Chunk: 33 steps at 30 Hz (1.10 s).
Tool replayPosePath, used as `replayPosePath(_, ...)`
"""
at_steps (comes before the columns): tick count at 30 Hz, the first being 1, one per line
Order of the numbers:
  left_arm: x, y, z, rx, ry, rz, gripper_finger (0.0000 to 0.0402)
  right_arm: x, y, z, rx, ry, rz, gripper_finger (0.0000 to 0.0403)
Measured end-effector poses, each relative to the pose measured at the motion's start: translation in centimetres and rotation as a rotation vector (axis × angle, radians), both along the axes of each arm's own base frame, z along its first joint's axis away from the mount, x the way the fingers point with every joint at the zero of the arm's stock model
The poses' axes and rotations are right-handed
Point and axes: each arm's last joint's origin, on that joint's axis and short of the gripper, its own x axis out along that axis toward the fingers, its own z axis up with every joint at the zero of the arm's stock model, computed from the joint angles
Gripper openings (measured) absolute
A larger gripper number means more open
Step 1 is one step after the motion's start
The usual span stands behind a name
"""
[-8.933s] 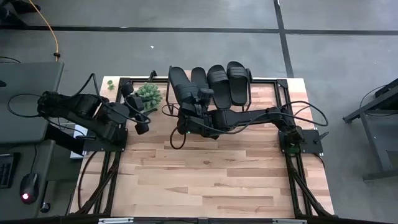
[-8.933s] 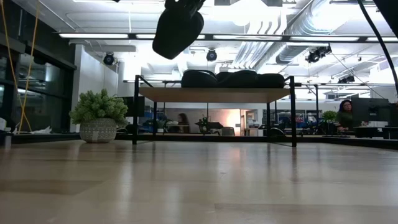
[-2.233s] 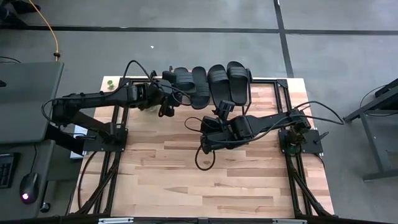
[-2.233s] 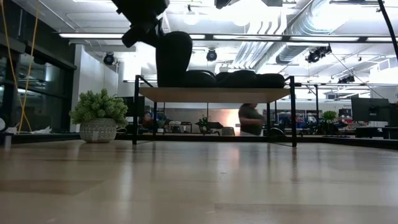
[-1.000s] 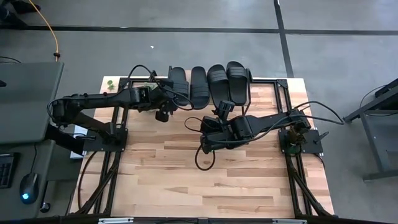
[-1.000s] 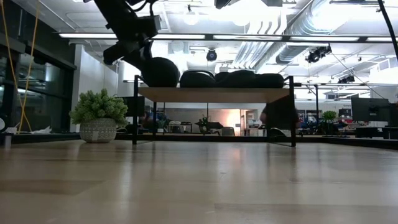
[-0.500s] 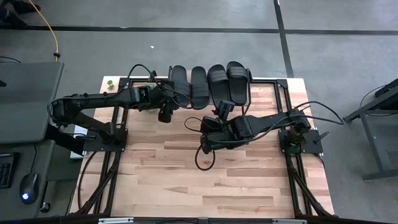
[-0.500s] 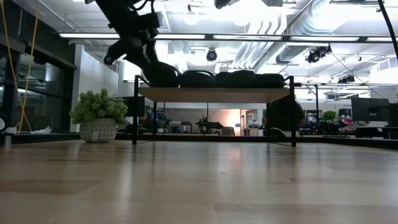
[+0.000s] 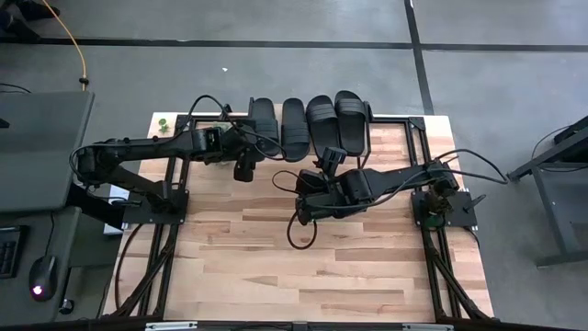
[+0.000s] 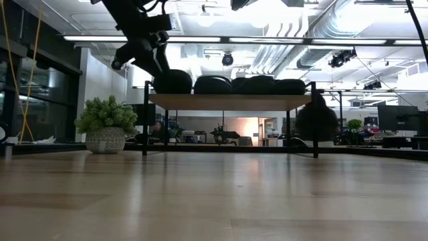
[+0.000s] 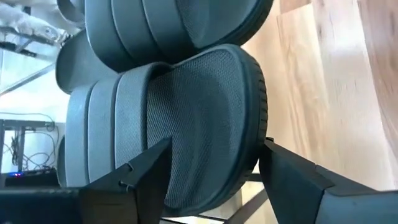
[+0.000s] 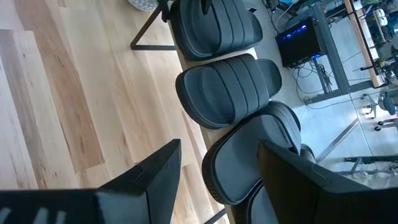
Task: Pick and place slides into the shelf
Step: Put the black slide on the shelf, then return to Home Position
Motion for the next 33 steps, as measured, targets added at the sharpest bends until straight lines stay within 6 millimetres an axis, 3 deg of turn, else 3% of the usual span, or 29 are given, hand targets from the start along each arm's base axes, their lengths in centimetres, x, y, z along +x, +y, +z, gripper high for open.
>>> replayPosePath(24, 0.4, -0.9, 0.1, -0.135, -0.079, -0.056, 0.0272, 0.1, -0.3, 0.0, -0.001, 0.002, -0.006, 0.0204)
replayPosePath(29, 0.6, -2.4, 1.7, -0.132, -0.133, -0.091, 0.0272, 0.1, -0.7, 0.0, -0.005, 0.012, -0.008, 0.0204)
replayPosePath(33, 0.5, -4.1, 4.7, -0.152, -0.224, -0.112, 0.0272, 0.3, -0.7, 0.0, -0.032, 0.041, 0.029, 0.0204)
